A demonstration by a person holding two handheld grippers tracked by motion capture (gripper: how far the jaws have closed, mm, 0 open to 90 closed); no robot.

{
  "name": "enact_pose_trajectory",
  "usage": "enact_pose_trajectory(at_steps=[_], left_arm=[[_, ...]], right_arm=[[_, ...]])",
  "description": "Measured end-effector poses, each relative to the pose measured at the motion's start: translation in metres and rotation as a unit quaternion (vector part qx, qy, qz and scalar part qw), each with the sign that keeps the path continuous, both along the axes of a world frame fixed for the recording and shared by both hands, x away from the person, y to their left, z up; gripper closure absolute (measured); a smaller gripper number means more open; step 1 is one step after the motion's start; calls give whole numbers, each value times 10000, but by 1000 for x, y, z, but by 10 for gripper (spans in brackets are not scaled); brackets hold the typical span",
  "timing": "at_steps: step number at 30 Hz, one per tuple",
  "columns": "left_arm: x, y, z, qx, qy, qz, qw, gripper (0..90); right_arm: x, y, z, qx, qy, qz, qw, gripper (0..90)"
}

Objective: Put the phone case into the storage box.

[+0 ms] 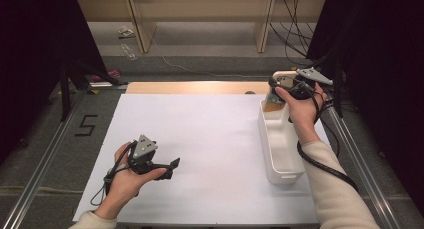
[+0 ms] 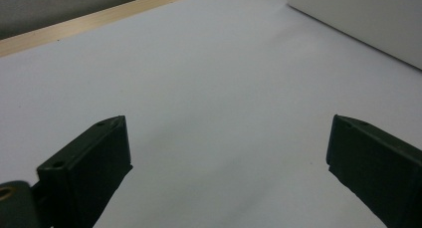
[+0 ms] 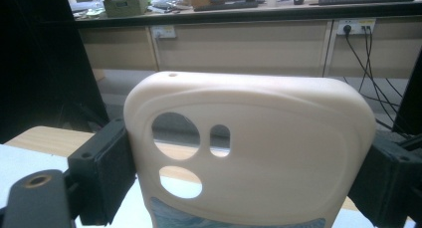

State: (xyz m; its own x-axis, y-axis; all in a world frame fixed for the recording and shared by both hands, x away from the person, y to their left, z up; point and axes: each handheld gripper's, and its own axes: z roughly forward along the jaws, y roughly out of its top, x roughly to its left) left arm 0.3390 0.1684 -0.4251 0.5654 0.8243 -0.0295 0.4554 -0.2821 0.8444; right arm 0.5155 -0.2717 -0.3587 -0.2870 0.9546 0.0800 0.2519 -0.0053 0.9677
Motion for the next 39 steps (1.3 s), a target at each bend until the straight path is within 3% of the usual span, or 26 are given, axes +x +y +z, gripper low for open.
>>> enact_pose_trajectory(at_steps=[39], left_arm=[[0,-1,1,-31,-3,-19,10000,32]], right_arm=[[18,6,-6,-235,281,-226,9991,126]])
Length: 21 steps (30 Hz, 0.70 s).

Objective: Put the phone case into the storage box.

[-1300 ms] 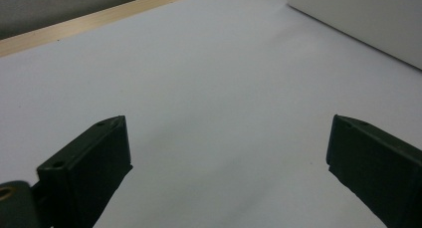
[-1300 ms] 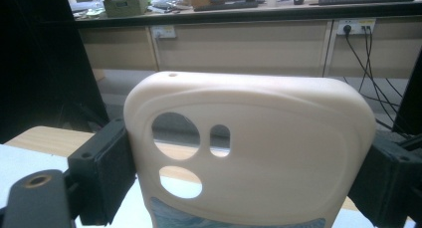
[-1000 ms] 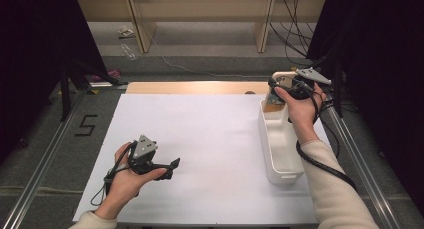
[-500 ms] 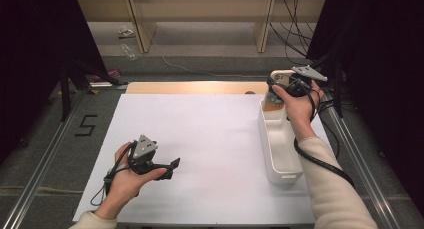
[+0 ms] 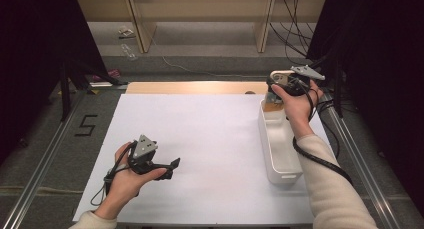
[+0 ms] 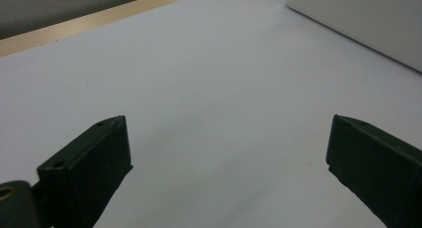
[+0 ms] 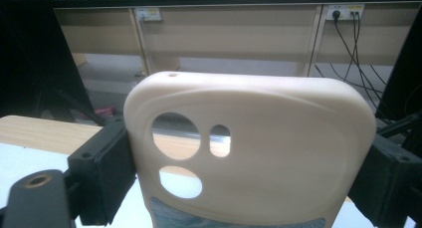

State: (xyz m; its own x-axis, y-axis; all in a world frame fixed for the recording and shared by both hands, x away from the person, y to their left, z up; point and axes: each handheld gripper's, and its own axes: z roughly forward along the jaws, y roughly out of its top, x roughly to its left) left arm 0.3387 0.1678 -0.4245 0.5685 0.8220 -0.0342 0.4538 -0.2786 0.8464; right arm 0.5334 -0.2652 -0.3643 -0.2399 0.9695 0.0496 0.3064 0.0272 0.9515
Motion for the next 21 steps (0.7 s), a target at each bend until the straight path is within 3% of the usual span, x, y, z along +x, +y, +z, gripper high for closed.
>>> enact_pose_trajectory(at_steps=[21], left_arm=[[0,0,1,-1,-4,-12,10000,33]], right_arm=[[4,3,-9,-123,172,-48,9998,125]])
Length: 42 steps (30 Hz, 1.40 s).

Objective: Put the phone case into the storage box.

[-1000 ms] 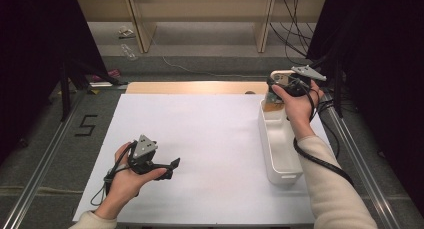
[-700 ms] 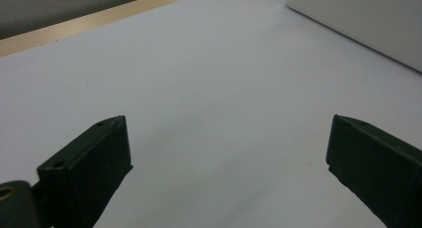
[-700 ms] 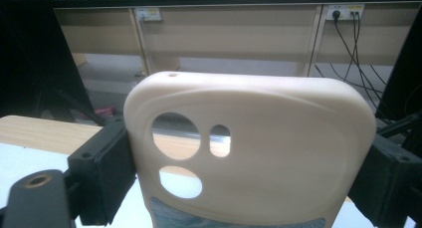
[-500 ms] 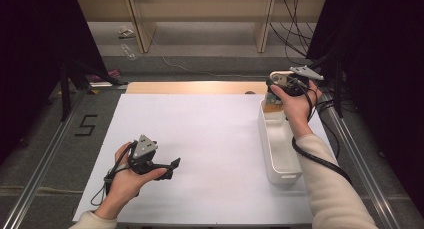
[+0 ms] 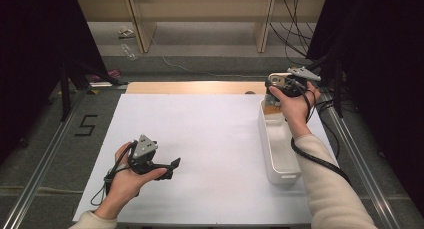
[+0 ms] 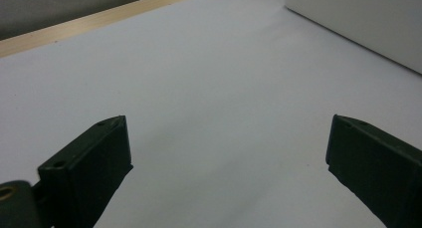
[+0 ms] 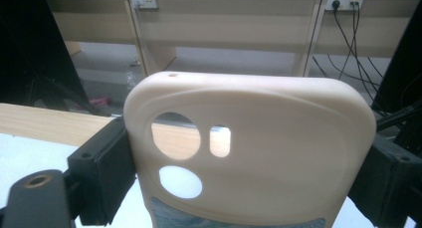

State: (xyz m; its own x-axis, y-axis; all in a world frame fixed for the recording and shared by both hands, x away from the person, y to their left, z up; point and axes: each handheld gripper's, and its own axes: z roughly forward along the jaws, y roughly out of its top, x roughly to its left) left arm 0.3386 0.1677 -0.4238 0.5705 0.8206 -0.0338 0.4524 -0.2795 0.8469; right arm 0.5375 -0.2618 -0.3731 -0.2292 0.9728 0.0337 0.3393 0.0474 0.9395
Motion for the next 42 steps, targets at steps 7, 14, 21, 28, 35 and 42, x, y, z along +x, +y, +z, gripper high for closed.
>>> enact_pose_trajectory(at_steps=[7,14,21,28,35,42], left_arm=[[0,0,0,-4,6,-2,10000,33],[0,0,0,-5,0,-4,10000,34],[0,0,0,-3,-4,4,10000,34],[0,0,0,-5,-4,8,10000,34],[0,0,0,-2,-4,6,10000,34],[0,0,0,-10,-5,1,10000,34]], right_arm=[[1,2,-5,-77,59,-11,10000,125],[1,3,-11,-106,140,-39,9998,124],[3,3,-17,-100,209,-56,9997,123],[3,3,-22,-82,272,-91,9996,121],[3,3,-26,-68,324,-92,9994,120],[4,4,-29,-83,338,-114,9993,118]])
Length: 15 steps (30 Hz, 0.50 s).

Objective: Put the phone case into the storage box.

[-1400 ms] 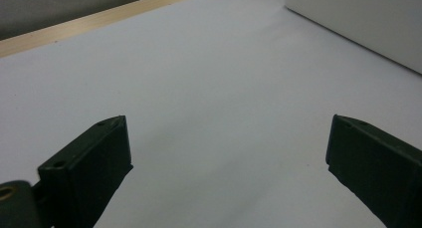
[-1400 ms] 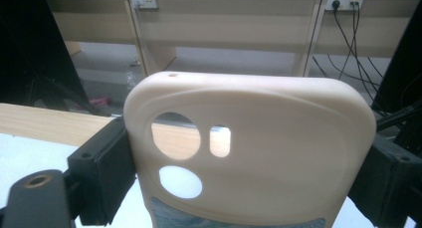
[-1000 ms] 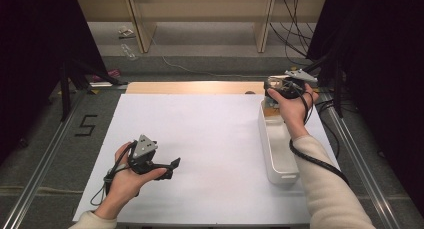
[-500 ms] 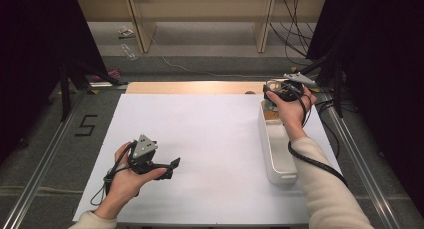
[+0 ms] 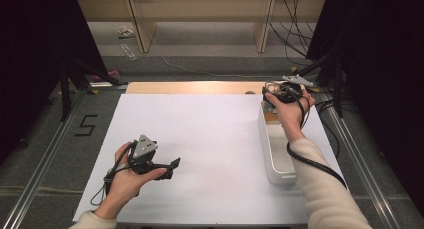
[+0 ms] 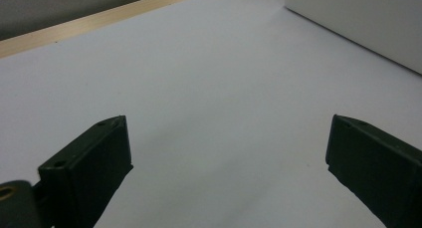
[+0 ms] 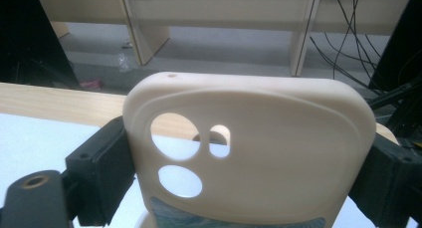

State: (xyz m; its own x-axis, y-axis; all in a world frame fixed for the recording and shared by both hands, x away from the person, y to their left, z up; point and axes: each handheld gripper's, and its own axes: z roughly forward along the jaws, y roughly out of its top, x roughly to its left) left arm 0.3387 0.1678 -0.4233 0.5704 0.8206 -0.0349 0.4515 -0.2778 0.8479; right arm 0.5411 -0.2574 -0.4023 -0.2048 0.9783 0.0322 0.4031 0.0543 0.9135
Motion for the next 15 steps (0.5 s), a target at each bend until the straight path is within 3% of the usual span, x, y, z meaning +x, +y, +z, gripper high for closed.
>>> enact_pose_trajectory(at_steps=[15], left_arm=[[0,0,0,4,-5,-10,10000,34]], right_arm=[[2,3,-5,-29,30,-6,10000,113]])
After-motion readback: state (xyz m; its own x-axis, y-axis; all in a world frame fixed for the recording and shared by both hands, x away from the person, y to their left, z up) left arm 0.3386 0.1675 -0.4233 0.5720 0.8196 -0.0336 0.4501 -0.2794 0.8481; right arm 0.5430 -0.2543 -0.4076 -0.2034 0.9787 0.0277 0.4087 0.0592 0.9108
